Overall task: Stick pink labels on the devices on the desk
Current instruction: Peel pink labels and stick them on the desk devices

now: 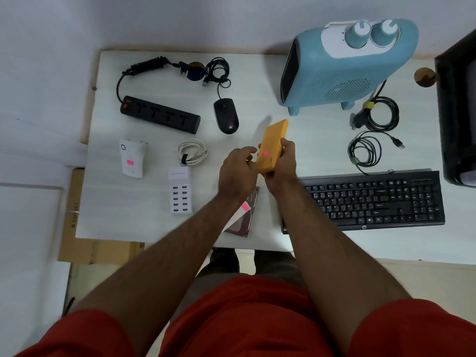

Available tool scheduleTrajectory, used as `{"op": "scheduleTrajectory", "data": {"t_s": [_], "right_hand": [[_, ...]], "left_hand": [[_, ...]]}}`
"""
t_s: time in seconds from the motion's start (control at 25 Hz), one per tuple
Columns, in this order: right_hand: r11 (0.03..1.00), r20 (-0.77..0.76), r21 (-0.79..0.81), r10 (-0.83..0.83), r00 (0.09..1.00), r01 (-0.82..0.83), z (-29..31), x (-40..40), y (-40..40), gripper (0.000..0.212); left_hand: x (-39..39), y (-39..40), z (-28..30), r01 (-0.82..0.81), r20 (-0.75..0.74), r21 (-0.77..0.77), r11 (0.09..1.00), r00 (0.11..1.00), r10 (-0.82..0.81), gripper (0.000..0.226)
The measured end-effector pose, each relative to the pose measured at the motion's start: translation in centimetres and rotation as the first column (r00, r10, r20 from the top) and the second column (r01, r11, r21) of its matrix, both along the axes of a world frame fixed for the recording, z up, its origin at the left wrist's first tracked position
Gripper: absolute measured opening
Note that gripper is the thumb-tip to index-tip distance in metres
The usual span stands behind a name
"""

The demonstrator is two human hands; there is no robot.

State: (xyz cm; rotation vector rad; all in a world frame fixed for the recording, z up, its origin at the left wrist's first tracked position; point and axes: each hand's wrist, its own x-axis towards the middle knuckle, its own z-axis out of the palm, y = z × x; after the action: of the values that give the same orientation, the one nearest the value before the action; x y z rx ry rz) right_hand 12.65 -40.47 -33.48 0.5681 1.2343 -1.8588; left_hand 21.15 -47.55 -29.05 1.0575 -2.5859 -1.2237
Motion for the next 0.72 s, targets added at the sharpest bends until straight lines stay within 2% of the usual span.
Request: {"op": "scheduleTrajectory", "data": {"t_s": [0.08, 0.12, 0.2, 0.24, 0.32, 0.4, 0.44, 0.52, 0.6, 0.72], "right_hand": [[0.983, -0.081, 0.177, 0.070, 0.994, -0.055, -0.7, -0.5, 0.1, 0.037], [0.955, -0.173, 0.286, 0.137, 0.975, -0.083, -1.2, -0.8, 0.2, 0.033], [0.866, -0.371, 0.475, 0.358, 0.857, -0.156, -2.7, -1.3, 0.0, 0.035], [0.786, -0.405, 0.586, 0.493, 0.770, -0.195, -3.3, -1.6, -0.1, 0.044], [0.537, -0.349, 0.822, 0.738, 0.577, -0.191, -4.6, -2.0, -0.6, 0.065], [0.296, -0.226, 0.949, 0.876, 0.426, -0.106, -5.5, -1.8, -1.2, 0.075], [0.234, -0.192, 0.970, 0.903, 0.384, -0.067, -5.5, -1.7, -1.4, 0.080], [0.202, -0.179, 0.979, 0.913, 0.366, -0.026, -5.7, -1.7, -1.8, 0.088], [0.204, -0.175, 0.979, 0.892, 0.417, -0.026, -5.7, -1.3, -2.0, 0.089], [0.293, -0.274, 0.955, 0.810, 0.518, 0.046, -4.6, 1.4, -1.8, 0.082]], "left_hand": [[-0.5, 0.2, -1.0, 0.000, 0.013, -0.002, 1.000, 1.000, 0.000, 0.035], [-0.8, 0.3, -1.6, -0.015, 0.024, -0.002, 1.000, 1.000, 0.015, 0.035], [-1.3, 0.2, -2.6, -0.047, 0.056, -0.012, 0.999, 0.997, 0.048, 0.031], [-1.5, 0.1, -3.1, -0.062, 0.073, -0.015, 0.998, 0.995, 0.063, 0.030], [-1.7, -0.6, -4.0, -0.098, 0.103, -0.021, 0.995, 0.990, 0.099, 0.030], [-1.3, -1.6, -4.8, -0.127, 0.111, -0.027, 0.992, 0.985, 0.129, 0.031], [-0.9, -2.0, -5.0, -0.134, 0.107, -0.027, 0.991, 0.985, 0.136, 0.032], [0.2, -2.6, -5.4, -0.130, 0.114, -0.029, 0.991, 0.985, 0.133, 0.032], [1.4, -2.9, -5.6, -0.123, 0.139, -0.017, 0.992, 0.982, 0.124, 0.029], [3.2, -2.8, -5.3, -0.101, 0.140, 0.005, 0.995, 0.985, 0.099, 0.026]]}}
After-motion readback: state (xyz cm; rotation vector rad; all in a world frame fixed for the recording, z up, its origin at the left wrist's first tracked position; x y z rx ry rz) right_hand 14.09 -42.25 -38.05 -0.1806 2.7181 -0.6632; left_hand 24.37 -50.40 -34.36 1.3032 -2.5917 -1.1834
